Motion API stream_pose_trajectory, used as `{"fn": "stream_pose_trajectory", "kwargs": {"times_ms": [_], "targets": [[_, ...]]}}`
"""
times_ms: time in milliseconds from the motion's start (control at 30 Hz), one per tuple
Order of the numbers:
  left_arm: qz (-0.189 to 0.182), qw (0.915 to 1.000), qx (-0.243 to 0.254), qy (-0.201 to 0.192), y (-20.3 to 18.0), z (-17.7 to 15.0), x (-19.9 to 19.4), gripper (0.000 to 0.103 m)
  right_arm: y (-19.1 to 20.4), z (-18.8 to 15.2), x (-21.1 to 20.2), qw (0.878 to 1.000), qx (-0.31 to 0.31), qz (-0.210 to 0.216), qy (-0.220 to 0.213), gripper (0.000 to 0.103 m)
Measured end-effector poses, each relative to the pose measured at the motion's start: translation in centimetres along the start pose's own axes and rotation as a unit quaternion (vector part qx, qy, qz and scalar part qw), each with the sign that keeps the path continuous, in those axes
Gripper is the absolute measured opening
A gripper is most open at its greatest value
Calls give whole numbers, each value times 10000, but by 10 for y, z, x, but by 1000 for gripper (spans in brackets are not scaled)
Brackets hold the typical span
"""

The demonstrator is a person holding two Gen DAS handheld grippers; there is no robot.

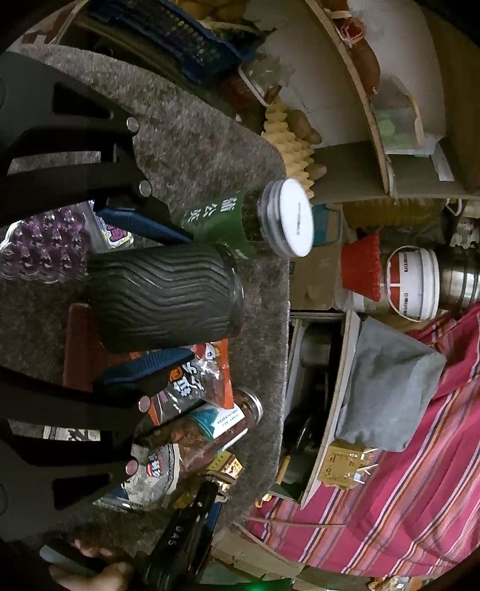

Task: Collect trash
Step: 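Grasp the brown rag with the right tool while the left tool lifts the black cup, then carry the cup and brown rag over the basket and open both tools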

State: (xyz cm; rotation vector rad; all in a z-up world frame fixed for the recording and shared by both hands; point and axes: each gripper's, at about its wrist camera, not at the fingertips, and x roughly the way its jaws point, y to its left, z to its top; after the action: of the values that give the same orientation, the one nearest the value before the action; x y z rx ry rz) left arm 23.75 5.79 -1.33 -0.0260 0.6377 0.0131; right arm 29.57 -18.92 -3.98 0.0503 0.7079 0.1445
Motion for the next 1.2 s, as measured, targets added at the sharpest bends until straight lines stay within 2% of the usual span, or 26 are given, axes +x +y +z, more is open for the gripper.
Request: {"fn": "stream_pose_trajectory", "kwargs": {"times_ms": [367, 533, 733, 1067, 1200], "targets": [[-37, 9996, 68, -289, -11, 3, -42, 56, -12, -6, -55, 9994, -55, 45, -334, 39], [-29, 9991, 180, -371, -30, -1, -57, 56, -25, -13, -82, 9990, -83, 22, -444, 39], [-145, 9977, 462, -470, -77, -10, -73, 56, -49, -24, -118, 9979, -187, -205, -592, 39], [-733, 9939, 720, -407, -173, -28, -82, 56, -149, -45, -186, 9909, 293, -950, -913, 39], [-982, 9904, 875, -424, -215, -32, -85, 56, -190, -57, -206, 9862, 503, -1286, -915, 39]]}}
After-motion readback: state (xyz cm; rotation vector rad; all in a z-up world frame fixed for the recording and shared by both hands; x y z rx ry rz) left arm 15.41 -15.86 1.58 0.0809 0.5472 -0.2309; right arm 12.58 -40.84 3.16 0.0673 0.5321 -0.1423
